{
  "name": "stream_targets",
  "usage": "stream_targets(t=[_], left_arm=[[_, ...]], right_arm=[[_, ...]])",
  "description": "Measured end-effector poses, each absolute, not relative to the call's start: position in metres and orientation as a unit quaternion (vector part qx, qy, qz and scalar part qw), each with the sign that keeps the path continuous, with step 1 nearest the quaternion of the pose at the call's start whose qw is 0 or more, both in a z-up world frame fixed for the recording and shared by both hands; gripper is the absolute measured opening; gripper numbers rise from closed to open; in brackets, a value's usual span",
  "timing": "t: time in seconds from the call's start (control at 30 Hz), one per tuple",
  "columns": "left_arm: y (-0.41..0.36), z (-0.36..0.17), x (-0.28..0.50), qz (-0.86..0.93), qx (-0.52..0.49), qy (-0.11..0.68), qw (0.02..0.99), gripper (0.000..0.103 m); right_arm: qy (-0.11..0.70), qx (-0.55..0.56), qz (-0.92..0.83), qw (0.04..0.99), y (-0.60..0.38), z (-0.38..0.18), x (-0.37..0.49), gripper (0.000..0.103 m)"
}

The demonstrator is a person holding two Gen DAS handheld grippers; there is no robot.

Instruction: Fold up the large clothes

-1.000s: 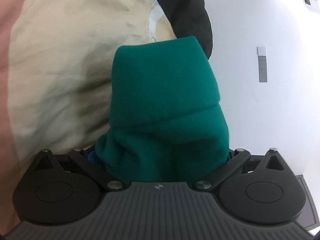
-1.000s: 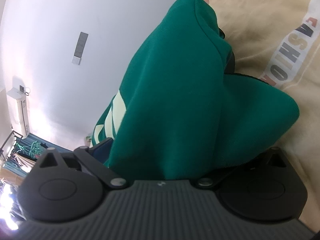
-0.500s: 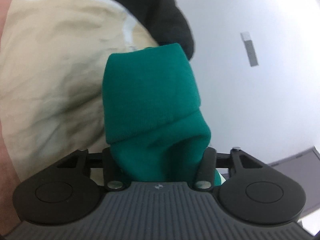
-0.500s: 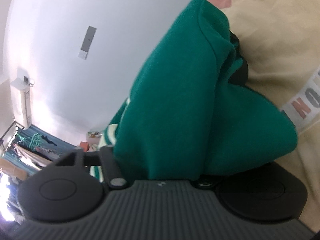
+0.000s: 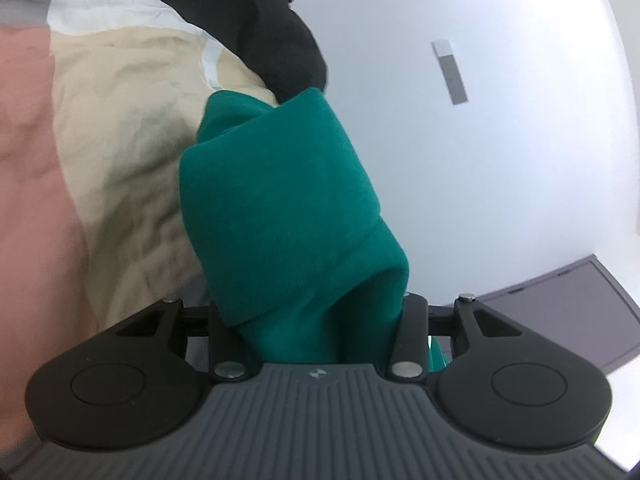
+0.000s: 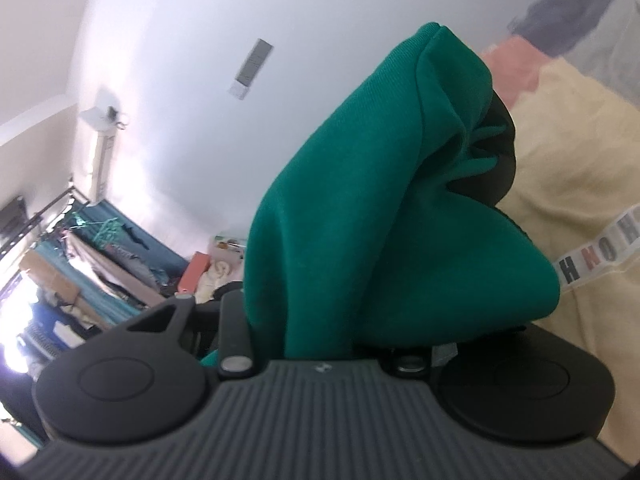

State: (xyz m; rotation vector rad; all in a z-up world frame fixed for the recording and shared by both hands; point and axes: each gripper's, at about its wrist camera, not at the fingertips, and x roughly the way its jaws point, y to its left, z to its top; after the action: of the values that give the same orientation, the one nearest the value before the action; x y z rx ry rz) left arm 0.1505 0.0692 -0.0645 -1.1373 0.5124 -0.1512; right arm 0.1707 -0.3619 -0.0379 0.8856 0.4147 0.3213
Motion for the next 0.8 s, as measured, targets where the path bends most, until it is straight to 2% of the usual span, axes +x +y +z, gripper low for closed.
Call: stream_targets(t=[0.2,0.4,0.63,0.8], left_arm=[[0.050,-0.042,0.111,-0.098,-0.539,0.227,0.805,0.048],[0.005,0.000,0.104,-0.137,-0.507,0.224,0.821,0.048],[-0.065,0.061,0.137,-0.184,-0.481,0.231,0.826,0.049],[-0.122,0.077,0.187,-0.221,-0.463,0.244,0.823,0.049]], right_arm=[[0.162,0.418,0.173,0.877,-0.379,0.001,0.129,0.045],[0.131,0.424,0.169,0.880,-0.418,0.030,0.112,0.045],[0.084,0.456,0.144,0.874,-0.496,0.059,0.117,0.046],[0.053,0.460,0.116,0.879,-0.554,0.067,0.135,0.046]])
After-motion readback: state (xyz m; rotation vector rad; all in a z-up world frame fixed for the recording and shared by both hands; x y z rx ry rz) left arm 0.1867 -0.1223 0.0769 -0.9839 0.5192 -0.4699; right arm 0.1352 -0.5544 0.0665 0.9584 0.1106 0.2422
